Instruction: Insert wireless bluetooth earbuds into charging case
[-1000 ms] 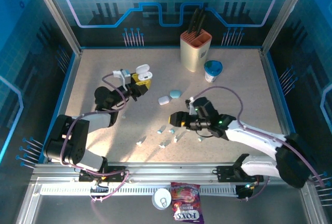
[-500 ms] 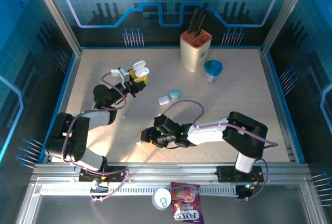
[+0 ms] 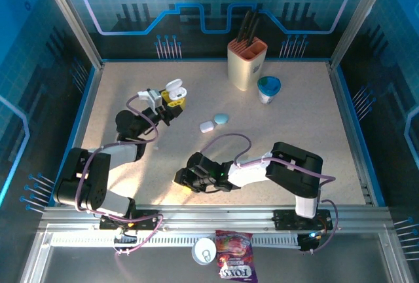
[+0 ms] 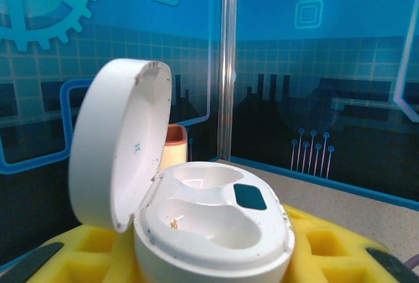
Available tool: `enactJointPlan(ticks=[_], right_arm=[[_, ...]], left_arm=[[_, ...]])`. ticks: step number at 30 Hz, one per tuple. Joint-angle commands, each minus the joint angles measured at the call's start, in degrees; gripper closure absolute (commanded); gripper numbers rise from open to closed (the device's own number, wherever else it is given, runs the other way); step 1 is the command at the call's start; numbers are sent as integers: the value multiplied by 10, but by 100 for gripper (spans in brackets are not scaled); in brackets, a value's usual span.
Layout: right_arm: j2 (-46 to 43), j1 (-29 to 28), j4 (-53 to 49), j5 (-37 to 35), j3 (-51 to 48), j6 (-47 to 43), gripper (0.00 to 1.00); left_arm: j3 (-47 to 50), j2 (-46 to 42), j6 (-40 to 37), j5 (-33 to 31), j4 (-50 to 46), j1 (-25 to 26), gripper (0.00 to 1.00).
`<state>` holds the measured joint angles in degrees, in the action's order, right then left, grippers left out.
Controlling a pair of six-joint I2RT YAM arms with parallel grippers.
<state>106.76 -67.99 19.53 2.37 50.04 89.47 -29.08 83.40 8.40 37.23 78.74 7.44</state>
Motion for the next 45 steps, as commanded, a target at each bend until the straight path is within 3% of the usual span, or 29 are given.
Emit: enactJointPlan(ticks=[1, 14, 34, 45], right_arm=[[26, -7, 19, -15, 22, 13, 58], [48, 7, 14, -12, 43, 5, 62], [86, 25, 3, 13, 72, -3, 77], [-2, 41, -107, -45, 57, -96, 79]], left_arm=[[3, -14, -15, -3, 15, -6, 63], [-6, -7, -15, 3, 15, -6, 62], [-8, -5, -12, 6, 16, -6, 62], [6, -8, -21, 6, 15, -6, 62]])
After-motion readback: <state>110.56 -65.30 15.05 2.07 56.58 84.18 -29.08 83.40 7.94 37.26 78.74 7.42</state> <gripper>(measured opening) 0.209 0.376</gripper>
